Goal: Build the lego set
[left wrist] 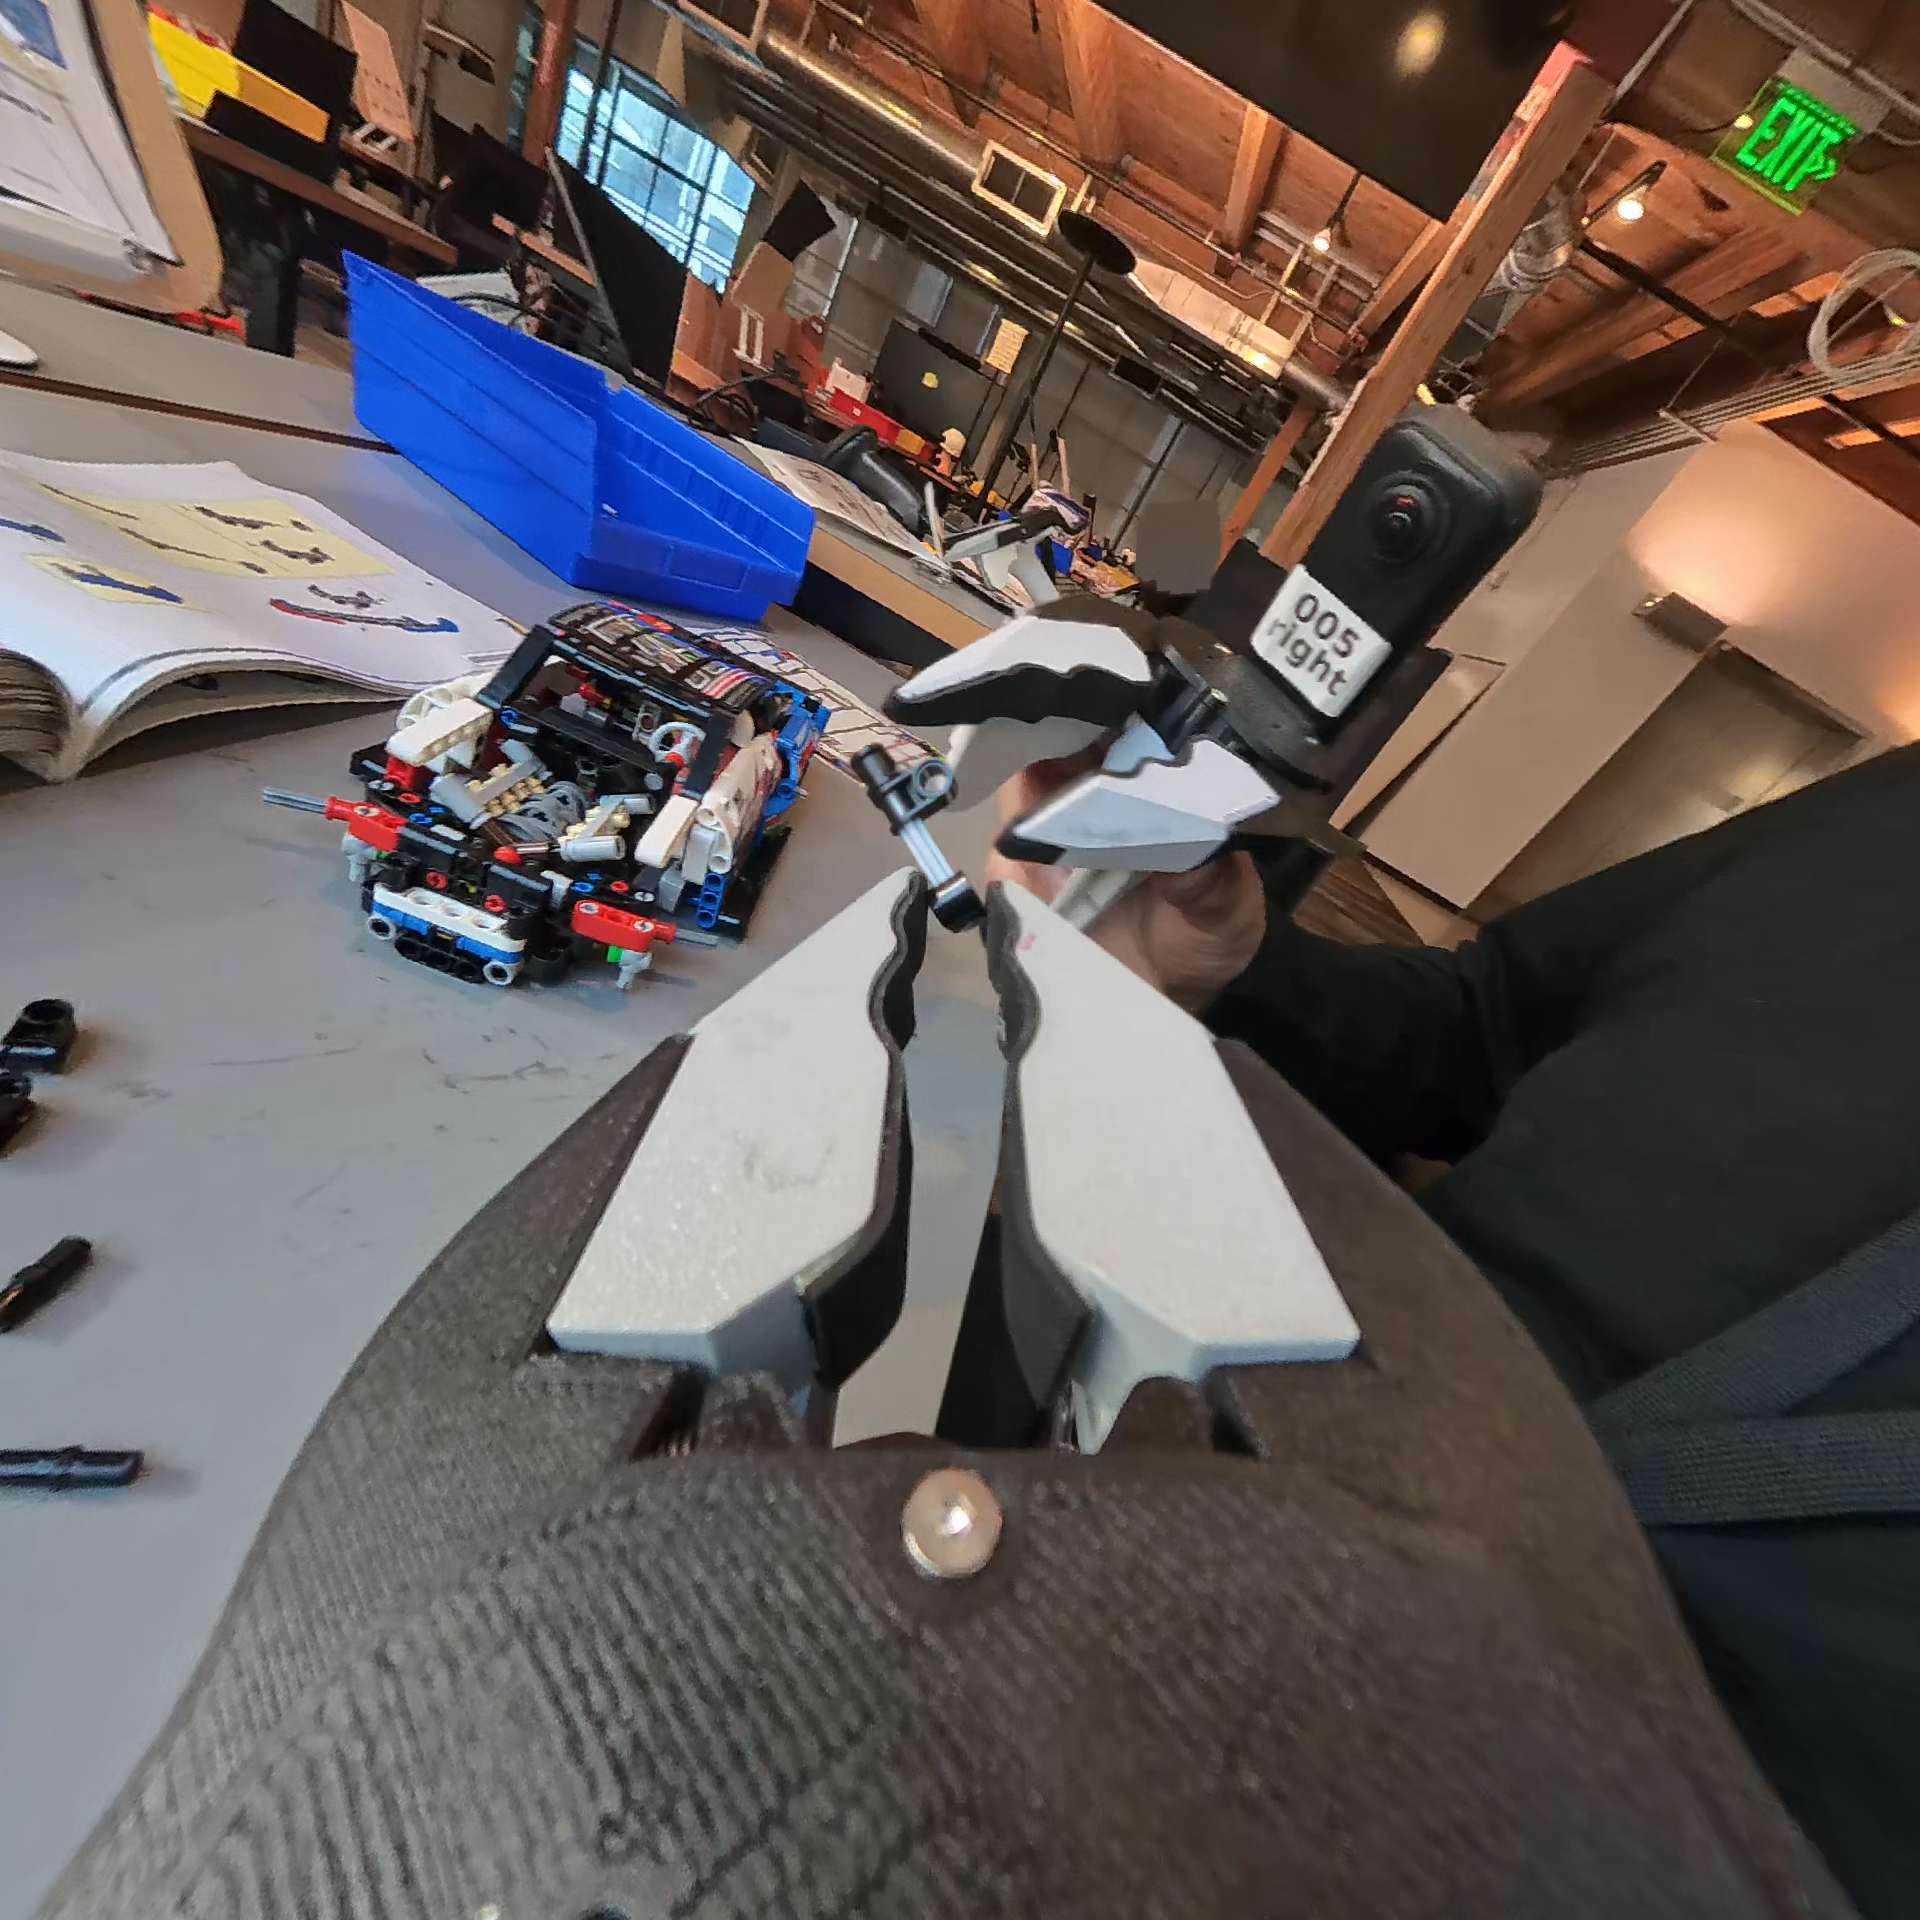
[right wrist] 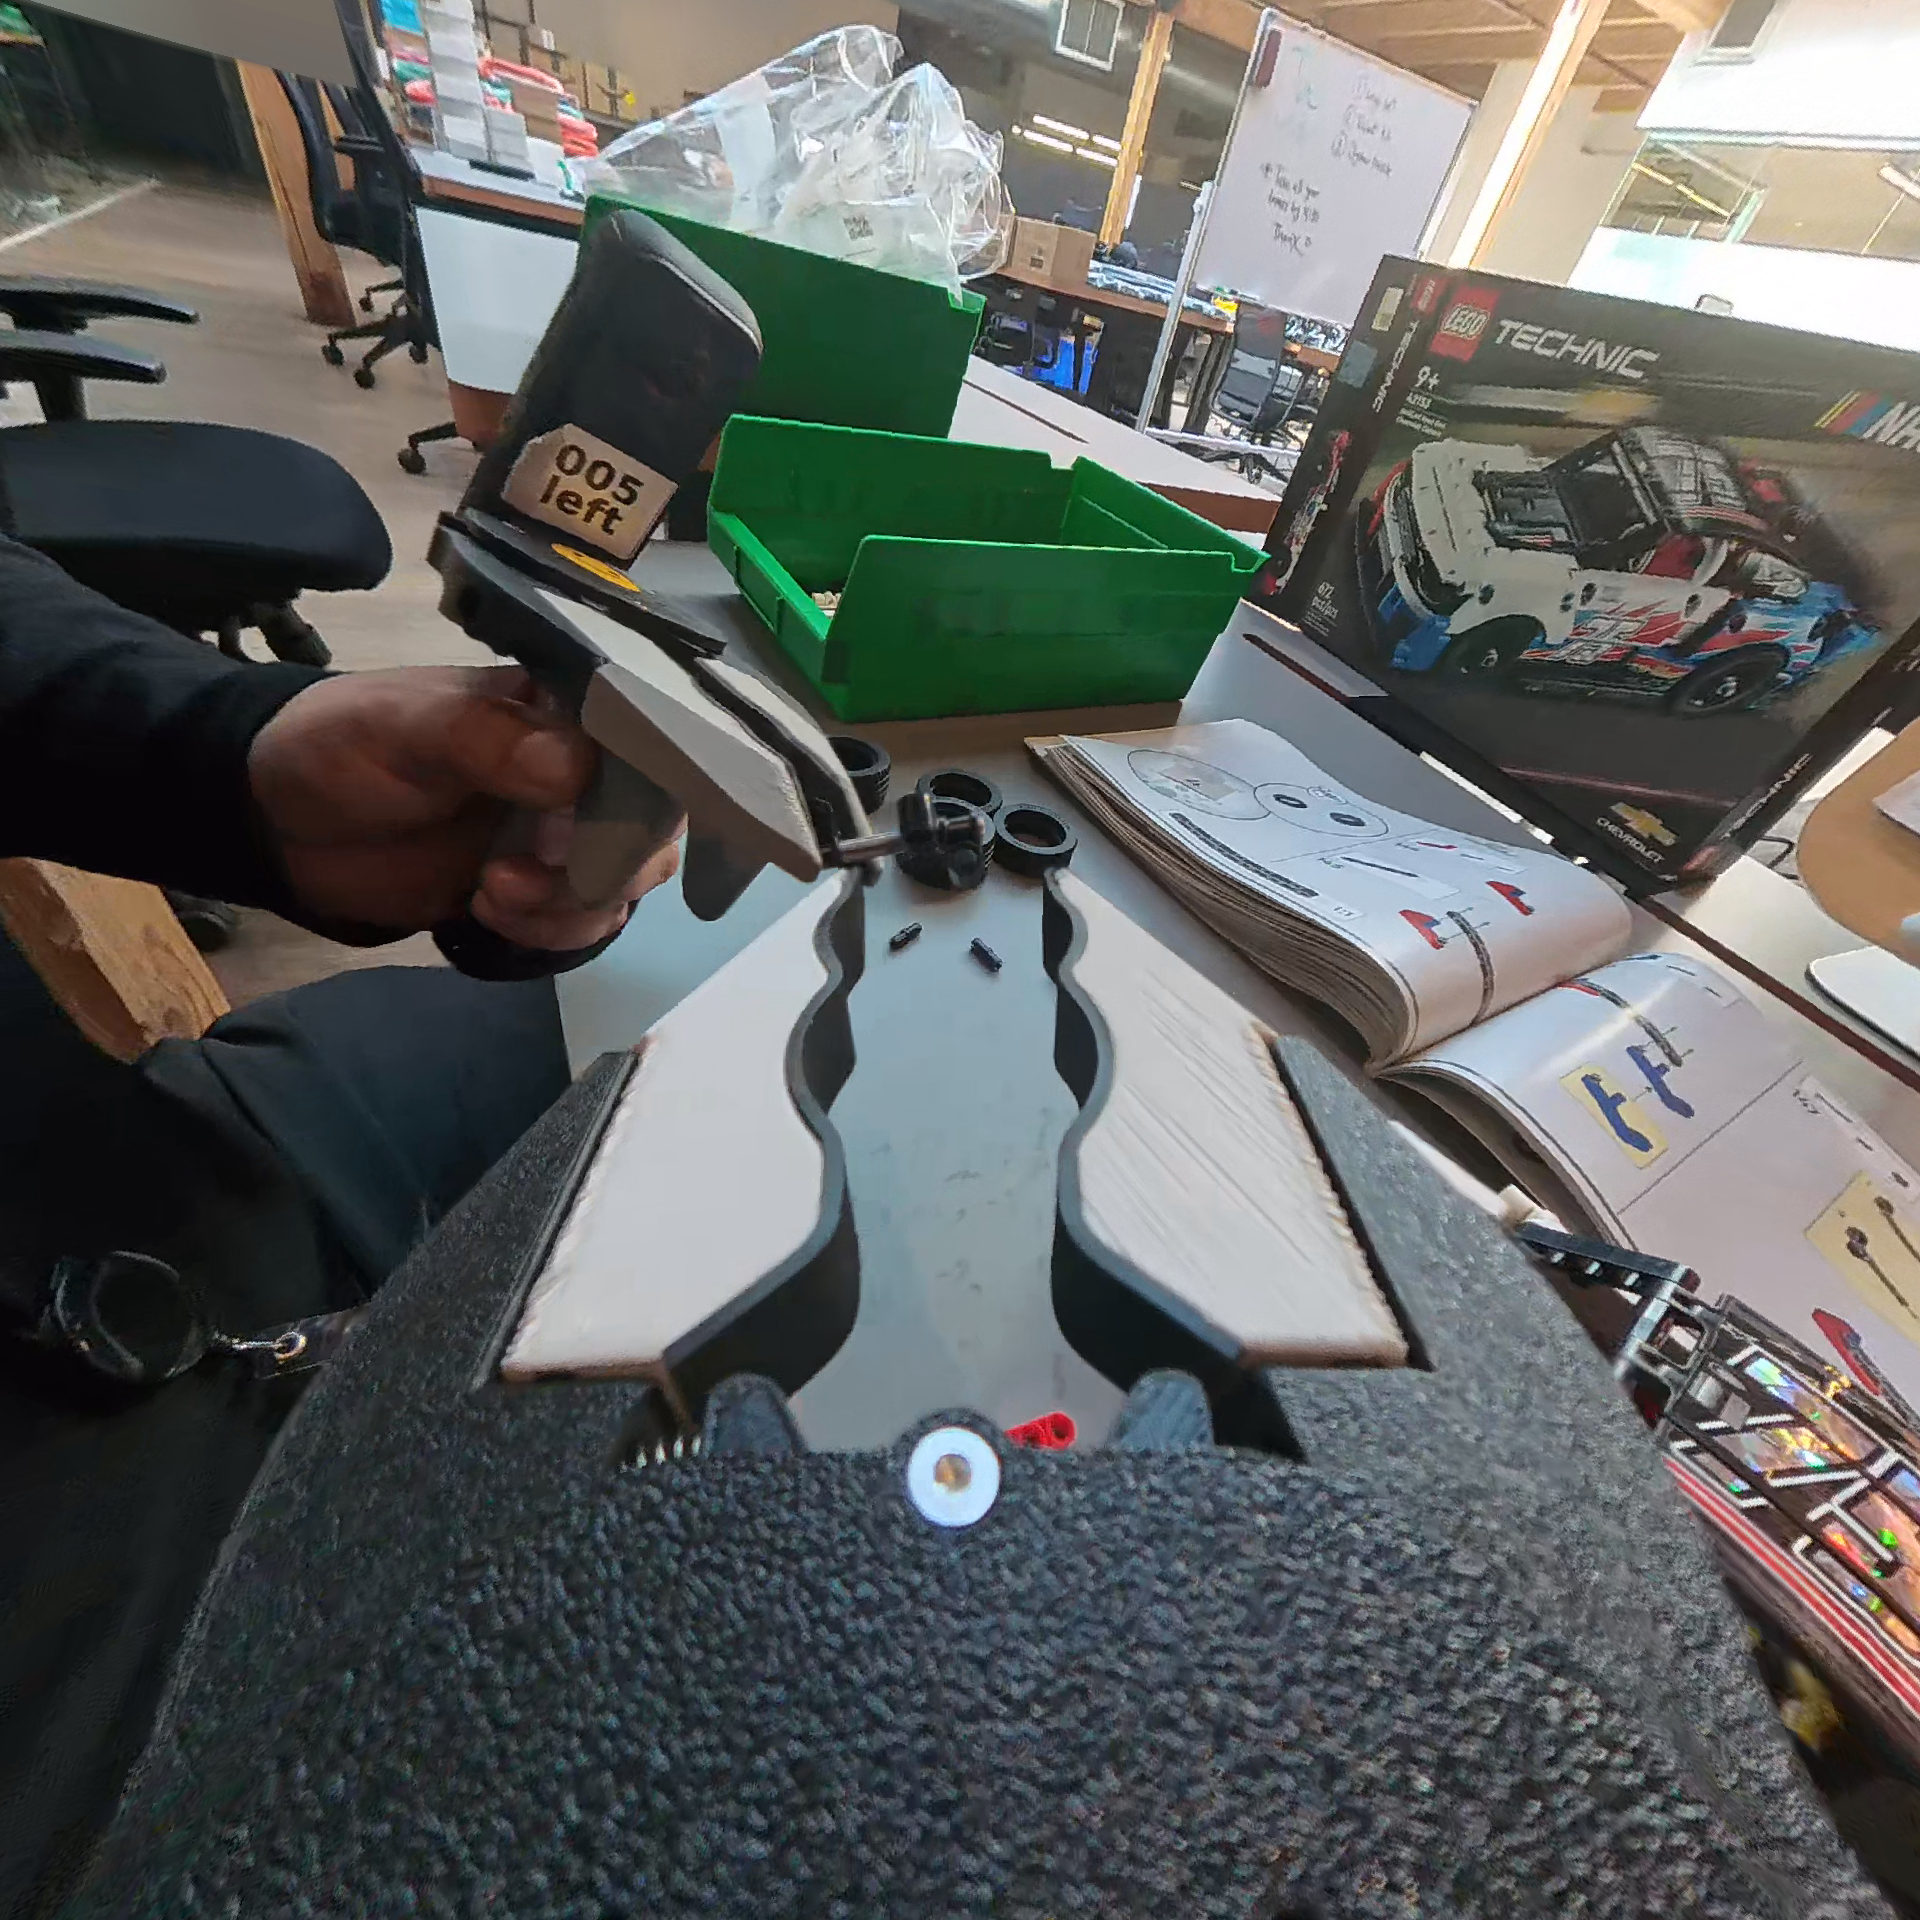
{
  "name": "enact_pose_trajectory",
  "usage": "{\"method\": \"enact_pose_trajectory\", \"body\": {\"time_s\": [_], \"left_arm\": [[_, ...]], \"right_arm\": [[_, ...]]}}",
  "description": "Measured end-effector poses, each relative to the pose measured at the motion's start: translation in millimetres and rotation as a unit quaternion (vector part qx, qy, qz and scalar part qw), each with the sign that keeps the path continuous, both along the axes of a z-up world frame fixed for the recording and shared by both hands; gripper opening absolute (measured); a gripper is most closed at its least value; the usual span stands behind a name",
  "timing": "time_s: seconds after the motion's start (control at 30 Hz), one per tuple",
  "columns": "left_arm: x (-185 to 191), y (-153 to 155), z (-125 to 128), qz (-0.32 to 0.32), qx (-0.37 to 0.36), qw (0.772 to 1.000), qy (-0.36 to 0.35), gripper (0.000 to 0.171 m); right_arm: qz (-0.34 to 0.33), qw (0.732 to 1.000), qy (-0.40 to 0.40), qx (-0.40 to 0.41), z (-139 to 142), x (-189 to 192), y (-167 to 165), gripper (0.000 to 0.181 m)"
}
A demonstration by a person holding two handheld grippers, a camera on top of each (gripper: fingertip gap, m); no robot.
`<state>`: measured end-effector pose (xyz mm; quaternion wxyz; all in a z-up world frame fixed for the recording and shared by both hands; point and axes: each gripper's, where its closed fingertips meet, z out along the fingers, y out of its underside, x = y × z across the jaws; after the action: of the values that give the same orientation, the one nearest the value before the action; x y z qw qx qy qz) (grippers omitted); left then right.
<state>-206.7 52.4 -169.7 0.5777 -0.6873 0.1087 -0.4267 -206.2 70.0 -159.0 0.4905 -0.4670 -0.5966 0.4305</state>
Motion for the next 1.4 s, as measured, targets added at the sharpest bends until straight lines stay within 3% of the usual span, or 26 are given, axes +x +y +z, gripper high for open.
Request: {"method": "enact_pose_trajectory", "body": {"time_s": [0.2, 0.3, 0.4, 0.5, 0.63, 0.7, 0.77, 0.9, 1.07, 1.2, 1.3, 1.4], "left_arm": [[1.9, 2.8, 1.7, -0.013, -0.016, 0.999, -0.036, 0.009], [-1.6, 13.0, -16.3, 0.014, -0.075, 0.996, -0.042, 0.009], [-15.7, 23.5, -51.9, 0.066, -0.189, 0.978, -0.054, 0.009], [-27.0, 24.7, -66.1, 0.093, -0.236, 0.963, -0.09, 0.009], [-34.6, 19.2, -88.2, 0.106, -0.301, 0.945, -0.074, 0.009], [-37.9, 13.8, -105.6, 0.112, -0.357, 0.925, -0.07, 0.013], [-30.4, 8.1, -102.3, 0.076, -0.392, 0.909, -0.121, 0.022], [-26.0, 4.4, -97.5, 0.068, -0.391, 0.912, -0.099, 0.036], [-36.8, 8.9, -85.9, 0.086, -0.367, 0.923, -0.07, 0.068], [-49.8, 2.9, -76.5, 0.091, -0.35, 0.931, -0.048, 0.071], [-64.4, -4.2, -61.6, 0.093, -0.296, 0.951, -0.003, 0.073], [-92.5, -11.7, -54.2, 0.135, -0.231, 0.961, 0.066, 0.078]], "right_arm": [[-0.012, 0.999, -0.023, -0.046, -8.6, -5.3, 6.8, 0.037], [-0.022, 0.998, -0.034, -0.053, -12.9, -7.7, 16.2, 0.031], [-0.043, 0.992, -0.1, -0.062, -35.7, -15.1, 27.4, 0.03], [-0.041, 0.985, -0.159, -0.054, -58.2, -17.9, 24.7, 0.031], [-0.027, 0.977, -0.206, -0.051, -77.3, -12.8, 16.6, 0.027], [-0.019, 0.972, -0.226, -0.054, -85.0, -10.6, 11.3, 0.023], [-0.019, 0.97, -0.239, -0.043, -89.8, -9.2, 8.4, 0.023], [-0.022, 0.971, -0.235, -0.038, -89.9, -8.0, 5.5, 0.02], [-0.032, 0.967, -0.25, -0.049, -96.5, -2.3, 7.4, 0.021], [-0.033, 0.969, -0.239, -0.056, -93.3, 1.2, 2.9, 0.021], [-0.036, 0.981, -0.184, -0.045, -67.7, 7.2, 3.4, 0.021], [-0.066, 0.991, -0.108, -0.035, -27.8, 25.0, 23.0, 0.024]]}}
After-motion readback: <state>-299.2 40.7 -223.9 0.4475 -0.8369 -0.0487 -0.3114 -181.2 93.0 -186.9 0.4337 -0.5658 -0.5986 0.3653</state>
